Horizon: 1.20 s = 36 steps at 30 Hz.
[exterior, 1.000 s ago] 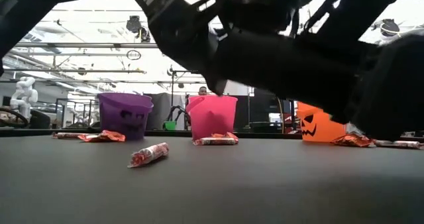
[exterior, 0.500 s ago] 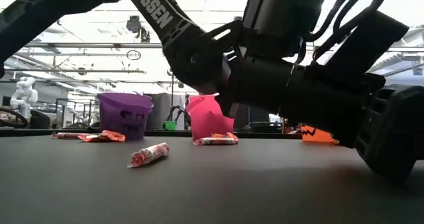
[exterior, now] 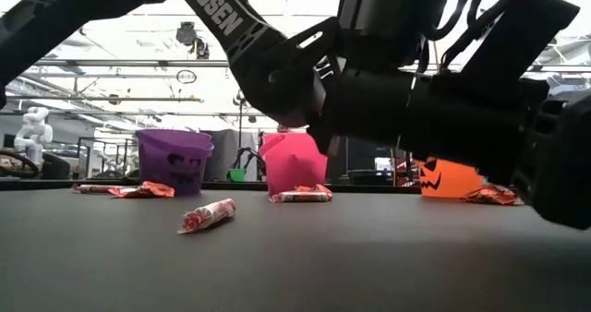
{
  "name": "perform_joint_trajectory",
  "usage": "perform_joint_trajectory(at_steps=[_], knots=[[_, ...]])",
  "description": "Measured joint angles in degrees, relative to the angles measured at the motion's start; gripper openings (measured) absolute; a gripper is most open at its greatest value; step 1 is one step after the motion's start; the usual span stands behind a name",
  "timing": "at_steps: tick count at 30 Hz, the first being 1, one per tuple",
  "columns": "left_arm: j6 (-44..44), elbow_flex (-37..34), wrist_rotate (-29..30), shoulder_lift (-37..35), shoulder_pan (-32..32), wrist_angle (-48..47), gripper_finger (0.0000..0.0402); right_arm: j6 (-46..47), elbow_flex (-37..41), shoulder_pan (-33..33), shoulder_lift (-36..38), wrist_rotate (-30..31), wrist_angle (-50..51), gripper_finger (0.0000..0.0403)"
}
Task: Sort candy by brand, put in halloween buckets
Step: Put the red chocolate bar into the pink bucket
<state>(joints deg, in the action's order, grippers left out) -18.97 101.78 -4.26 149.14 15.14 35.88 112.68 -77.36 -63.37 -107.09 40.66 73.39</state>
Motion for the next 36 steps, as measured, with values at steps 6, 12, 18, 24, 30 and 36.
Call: perform_joint_trajectory(at_steps=[6, 12, 18, 24, 30, 36], knots=[[6.6, 1.8, 2.0, 0.0, -0.4, -2.9, 0.0138, 1.3, 0.0, 0.2, 0.0, -0.5, 0.1, 0.0], [18.3, 4.7, -2.0, -0.1, -2.4, -12.2, 0.0138, 1.7, 0.0, 1.3, 0.0, -3.5, 0.4, 0.0], [20.3, 4.8, -2.6, -0.1, -2.9, -12.9, 0.0138, 0.5, 0.0, 2.0, 0.0, -3.3, 0.4, 0.0], [23.3, 4.8, -4.3, -0.1, -2.9, -14.9, 0.0138, -0.2, 0.0, 2.2, 0.0, -3.4, 0.3, 0.0], [24.4, 4.8, -5.2, -0.2, -3.0, -17.2, 0.0138, -0.8, 0.0, 2.2, 0.0, -3.5, 0.2, 0.0], [24.2, 4.9, -6.3, -0.3, -2.9, -17.9, 0.0117, -0.9, 0.0, 2.2, 0.0, -3.3, 0.3, 0.0]])
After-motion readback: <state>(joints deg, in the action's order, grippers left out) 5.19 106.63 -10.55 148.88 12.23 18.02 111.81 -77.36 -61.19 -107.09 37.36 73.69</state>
